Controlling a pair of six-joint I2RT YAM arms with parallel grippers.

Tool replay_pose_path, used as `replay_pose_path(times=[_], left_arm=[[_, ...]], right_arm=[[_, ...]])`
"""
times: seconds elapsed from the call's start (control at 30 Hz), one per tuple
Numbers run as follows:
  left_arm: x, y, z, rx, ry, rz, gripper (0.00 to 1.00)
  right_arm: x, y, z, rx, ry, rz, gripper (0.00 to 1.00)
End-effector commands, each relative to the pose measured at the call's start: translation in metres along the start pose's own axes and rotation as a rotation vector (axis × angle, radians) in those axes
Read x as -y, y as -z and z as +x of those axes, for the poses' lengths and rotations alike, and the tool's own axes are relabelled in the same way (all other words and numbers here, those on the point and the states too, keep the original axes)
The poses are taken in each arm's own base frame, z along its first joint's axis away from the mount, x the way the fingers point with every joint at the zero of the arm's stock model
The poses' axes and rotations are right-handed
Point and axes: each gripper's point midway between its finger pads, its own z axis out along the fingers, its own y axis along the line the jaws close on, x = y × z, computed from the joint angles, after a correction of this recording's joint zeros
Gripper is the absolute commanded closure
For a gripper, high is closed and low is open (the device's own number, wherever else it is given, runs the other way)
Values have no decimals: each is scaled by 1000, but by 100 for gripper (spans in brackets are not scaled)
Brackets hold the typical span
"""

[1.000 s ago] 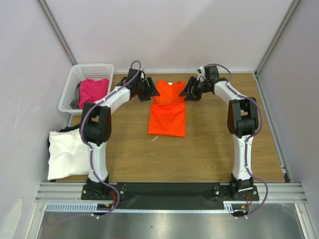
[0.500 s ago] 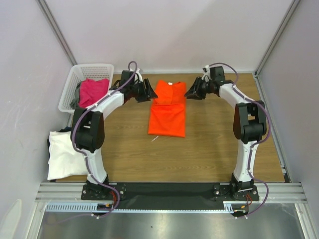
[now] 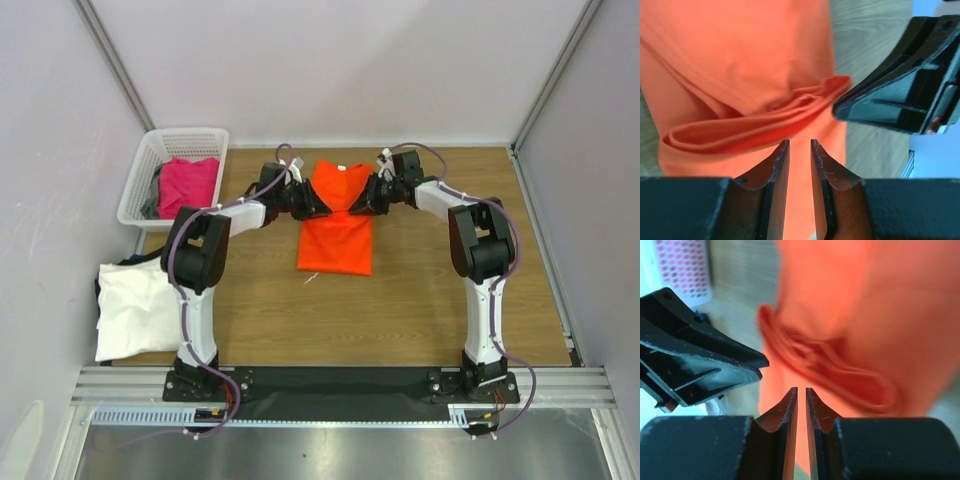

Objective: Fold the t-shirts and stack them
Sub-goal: Fold the tshirt

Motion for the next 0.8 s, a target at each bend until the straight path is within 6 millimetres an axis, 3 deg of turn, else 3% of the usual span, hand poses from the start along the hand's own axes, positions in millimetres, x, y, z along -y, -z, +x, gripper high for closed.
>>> replay_pose_path(times=[0.0,0.3,0.53,0.67,0.77], left_arm=[[3,-13,-9,28,2,64,72],[-34,-34,9,-9,66,-13,72],[-53,-35,22,-50,88,-87,71],[-40,-28,15,-48,34,-80,69],[-22,-18,3,-43,-43,-83,65]], right_arm=[[18,0,-14,44,28,7,83],[69,-8,-4,32,-4,80,87],[89,-9,5,35,-1,125,89],[82,1,-9,67,17,107,89],[51,18,-38,137,60,54,87]])
